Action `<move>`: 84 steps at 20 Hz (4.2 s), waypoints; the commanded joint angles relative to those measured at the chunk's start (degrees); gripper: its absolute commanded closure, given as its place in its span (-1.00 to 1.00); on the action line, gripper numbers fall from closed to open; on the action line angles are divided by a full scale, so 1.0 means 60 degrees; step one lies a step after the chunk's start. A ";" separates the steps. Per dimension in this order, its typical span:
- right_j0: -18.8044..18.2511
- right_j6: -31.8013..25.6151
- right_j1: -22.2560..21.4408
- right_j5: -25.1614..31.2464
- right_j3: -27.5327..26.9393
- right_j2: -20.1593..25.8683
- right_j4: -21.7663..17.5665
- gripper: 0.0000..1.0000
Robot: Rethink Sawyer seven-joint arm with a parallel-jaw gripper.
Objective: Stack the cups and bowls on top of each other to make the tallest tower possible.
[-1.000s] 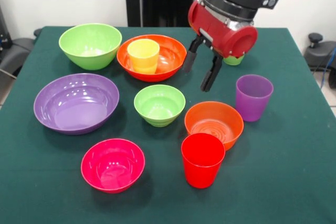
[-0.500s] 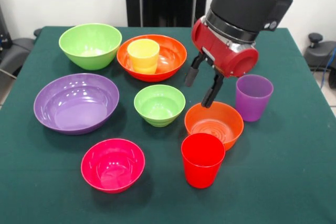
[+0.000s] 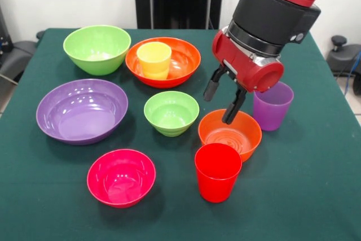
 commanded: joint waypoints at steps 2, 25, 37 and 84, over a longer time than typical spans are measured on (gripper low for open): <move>-0.0030 0.1672 0.0139 0.0875 -0.0142 0.0867 0.0082 -1.00; 0.0132 0.1971 0.1674 -0.0251 -0.0764 0.0651 0.0060 -1.00; 0.0409 0.1963 0.1984 0.0270 -0.1167 0.0188 0.0110 -1.00; 0.0725 0.1556 0.0097 0.1904 0.0287 0.0459 -0.0093 -1.00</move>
